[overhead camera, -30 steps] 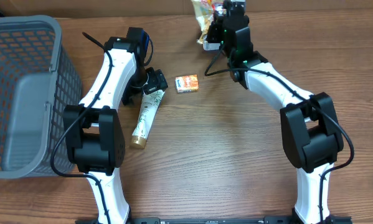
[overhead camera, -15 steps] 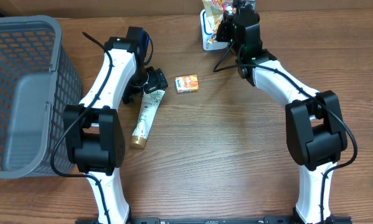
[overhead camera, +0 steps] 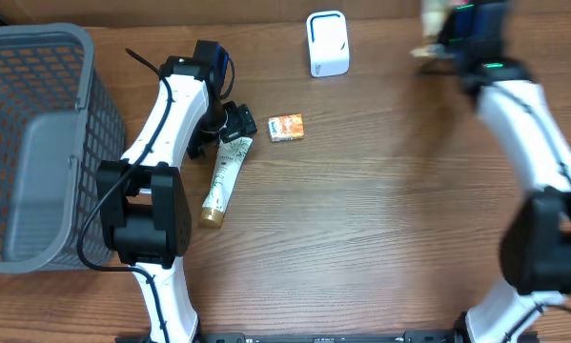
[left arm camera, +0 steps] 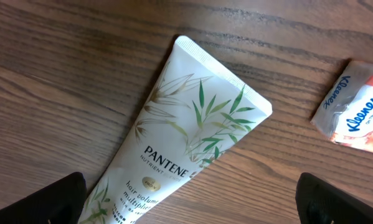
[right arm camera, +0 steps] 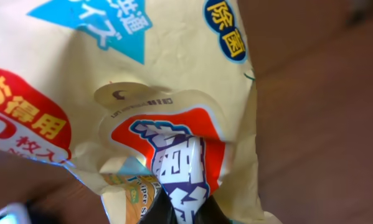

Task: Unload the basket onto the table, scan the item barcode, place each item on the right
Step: 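Carry the yellow bag off the right edge of the table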

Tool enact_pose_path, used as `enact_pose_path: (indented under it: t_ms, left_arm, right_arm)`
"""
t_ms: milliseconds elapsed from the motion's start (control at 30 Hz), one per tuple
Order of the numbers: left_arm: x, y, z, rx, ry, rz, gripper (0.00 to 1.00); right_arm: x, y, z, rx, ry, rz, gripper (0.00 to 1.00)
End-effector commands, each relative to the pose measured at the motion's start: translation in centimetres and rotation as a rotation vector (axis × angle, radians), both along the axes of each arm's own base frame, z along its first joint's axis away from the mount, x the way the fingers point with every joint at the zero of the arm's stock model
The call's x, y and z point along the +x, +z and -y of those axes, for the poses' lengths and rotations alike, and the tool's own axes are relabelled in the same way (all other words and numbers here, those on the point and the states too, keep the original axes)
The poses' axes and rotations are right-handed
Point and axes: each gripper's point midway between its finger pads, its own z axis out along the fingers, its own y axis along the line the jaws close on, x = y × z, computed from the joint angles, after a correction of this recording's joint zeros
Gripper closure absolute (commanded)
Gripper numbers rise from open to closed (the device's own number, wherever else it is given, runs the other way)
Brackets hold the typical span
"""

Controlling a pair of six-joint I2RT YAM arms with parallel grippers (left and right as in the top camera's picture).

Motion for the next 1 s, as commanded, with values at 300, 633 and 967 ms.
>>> enact_pose_path:
  t_ms: [300, 633, 967]
  left_arm:
    - [0.2, 0.3, 0.4, -0.005, -0.017, 0.01, 0.0]
    - [0.2, 0.3, 0.4, -0.005, -0.017, 0.01, 0.0]
    - [0.2, 0.3, 0.4, -0.005, -0.017, 0.01, 0.0]
  right_arm:
    - [-10.6, -6.2, 22.1, 0.162, -0.528, -0.225, 0.96]
    - [-20.0, -11.3, 28.8, 0.394, -0.927, -0.32, 0.96]
    - [-31.1, -12.5, 35.5, 0.563, -1.222, -0.305, 0.96]
